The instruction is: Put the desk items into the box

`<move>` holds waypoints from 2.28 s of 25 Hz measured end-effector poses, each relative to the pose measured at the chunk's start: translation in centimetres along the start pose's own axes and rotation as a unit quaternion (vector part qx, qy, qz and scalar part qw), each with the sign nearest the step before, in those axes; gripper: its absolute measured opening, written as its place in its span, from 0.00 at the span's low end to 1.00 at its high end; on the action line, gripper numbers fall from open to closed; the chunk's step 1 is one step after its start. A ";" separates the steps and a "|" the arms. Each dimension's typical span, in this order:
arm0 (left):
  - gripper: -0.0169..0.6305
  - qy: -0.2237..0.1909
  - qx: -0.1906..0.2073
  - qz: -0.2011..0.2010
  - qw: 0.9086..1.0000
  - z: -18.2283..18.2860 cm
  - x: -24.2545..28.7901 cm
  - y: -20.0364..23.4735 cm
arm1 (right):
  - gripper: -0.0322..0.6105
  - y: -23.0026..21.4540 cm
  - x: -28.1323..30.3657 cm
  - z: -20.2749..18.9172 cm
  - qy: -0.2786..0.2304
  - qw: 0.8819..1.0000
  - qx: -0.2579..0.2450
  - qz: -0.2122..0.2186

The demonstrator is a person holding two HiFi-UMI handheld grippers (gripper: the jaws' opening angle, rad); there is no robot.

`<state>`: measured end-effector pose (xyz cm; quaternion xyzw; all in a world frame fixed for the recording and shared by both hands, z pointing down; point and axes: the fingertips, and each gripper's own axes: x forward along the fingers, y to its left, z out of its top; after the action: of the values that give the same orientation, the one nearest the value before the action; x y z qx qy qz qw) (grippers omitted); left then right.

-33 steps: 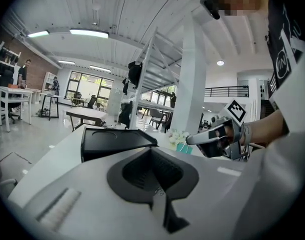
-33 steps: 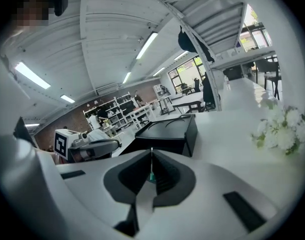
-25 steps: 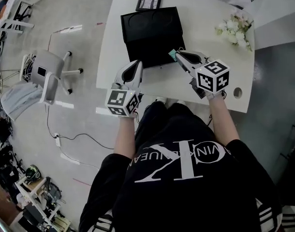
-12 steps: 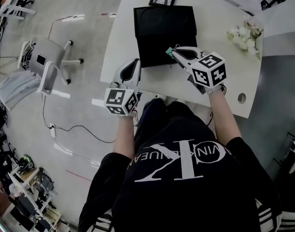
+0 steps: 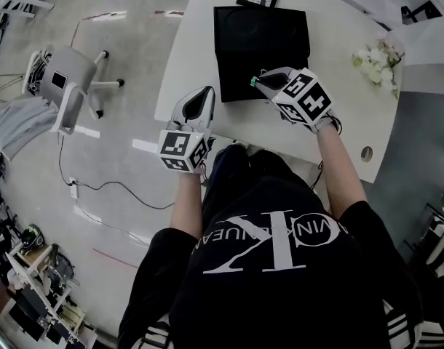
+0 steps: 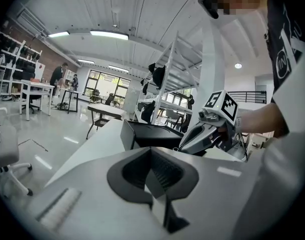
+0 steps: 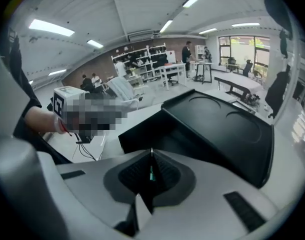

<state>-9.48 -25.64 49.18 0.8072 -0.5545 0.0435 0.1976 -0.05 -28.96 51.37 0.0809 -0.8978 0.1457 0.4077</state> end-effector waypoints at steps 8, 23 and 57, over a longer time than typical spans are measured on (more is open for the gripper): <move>0.04 0.005 -0.009 -0.002 1.000 -0.6 0.1 1.0 | 0.08 0.6 2.5 -0.2 0.080 0.994 -0.057 0.037; 0.04 0.006 -0.021 0.009 1.000 -1.0 -0.6 1.8 | 0.08 0.2 3.0 0.0 0.098 0.992 -0.069 0.037; 0.04 -0.006 0.017 0.001 1.000 1.1 -0.9 -2.5 | 0.08 -2.7 -6.7 -1.8 -0.059 0.994 0.045 -0.077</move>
<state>-7.63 -24.50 47.27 0.8103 -0.5555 0.0476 0.1805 6.37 -30.71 47.96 0.1763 -0.9041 0.1491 0.3596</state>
